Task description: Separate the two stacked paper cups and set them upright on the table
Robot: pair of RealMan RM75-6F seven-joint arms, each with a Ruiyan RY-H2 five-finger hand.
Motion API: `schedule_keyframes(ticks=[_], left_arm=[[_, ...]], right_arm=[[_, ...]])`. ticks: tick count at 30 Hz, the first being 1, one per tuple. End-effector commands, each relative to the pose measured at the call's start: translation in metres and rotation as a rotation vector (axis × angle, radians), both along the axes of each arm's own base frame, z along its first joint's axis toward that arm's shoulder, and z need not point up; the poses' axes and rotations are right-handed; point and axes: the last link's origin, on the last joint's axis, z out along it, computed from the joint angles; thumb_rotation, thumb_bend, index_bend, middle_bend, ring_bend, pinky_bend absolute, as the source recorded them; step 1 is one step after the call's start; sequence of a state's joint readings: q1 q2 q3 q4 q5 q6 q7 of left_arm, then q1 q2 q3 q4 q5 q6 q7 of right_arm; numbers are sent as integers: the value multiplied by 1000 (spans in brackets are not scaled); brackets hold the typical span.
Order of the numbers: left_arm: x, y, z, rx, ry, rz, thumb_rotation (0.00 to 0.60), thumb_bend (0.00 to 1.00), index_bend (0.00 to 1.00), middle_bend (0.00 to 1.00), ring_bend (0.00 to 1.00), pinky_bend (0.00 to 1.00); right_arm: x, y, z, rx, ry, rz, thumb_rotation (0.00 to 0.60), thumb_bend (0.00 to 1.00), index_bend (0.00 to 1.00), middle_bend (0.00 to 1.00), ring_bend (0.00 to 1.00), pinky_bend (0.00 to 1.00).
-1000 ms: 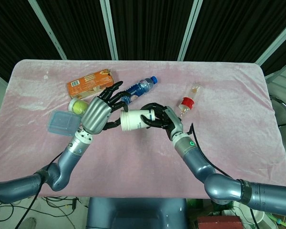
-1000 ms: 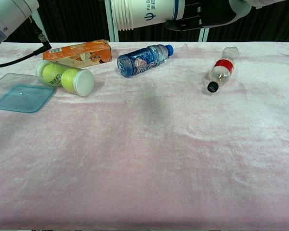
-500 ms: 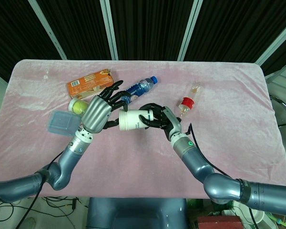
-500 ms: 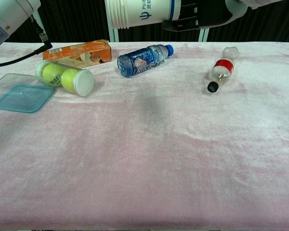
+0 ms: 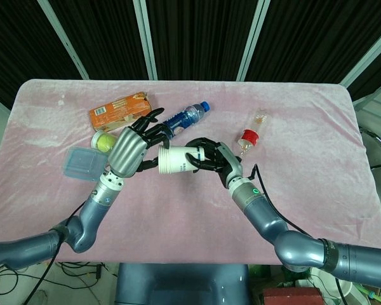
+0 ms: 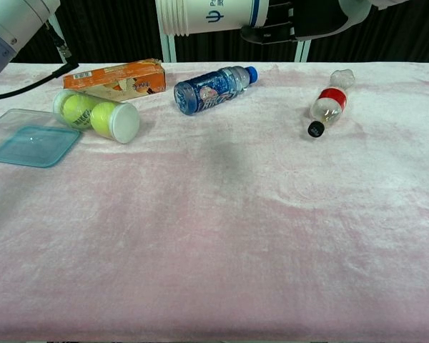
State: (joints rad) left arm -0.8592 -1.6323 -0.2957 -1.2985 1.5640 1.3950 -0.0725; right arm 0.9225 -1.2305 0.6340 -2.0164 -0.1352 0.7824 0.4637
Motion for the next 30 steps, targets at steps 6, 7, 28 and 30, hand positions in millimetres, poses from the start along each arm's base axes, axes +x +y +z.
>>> schedule_keyframes(ticks=[6,7,28,30], left_arm=[[-3,1,4,12,-16,-3,600,516,699,422,97,307],[-3,1,4,12,-14,-5,600,516,699,422,97,307],[-45,0,40,94,13,15,600,514,696,421,97,316],[-49,0,48,100,18,25,600,513,696,421,97,316]], right_arm=[[-4,-1,6,-4,1,-8,600,357,536,392,508,584],[-6,-2,6,-4,2,-11,600,358,536,393,508,584],[-37,-16,26,-50,67,-35,600,359,537,393,508,584],[-42,-18,29,-78,111,-17,600,359,537,393,508,584]])
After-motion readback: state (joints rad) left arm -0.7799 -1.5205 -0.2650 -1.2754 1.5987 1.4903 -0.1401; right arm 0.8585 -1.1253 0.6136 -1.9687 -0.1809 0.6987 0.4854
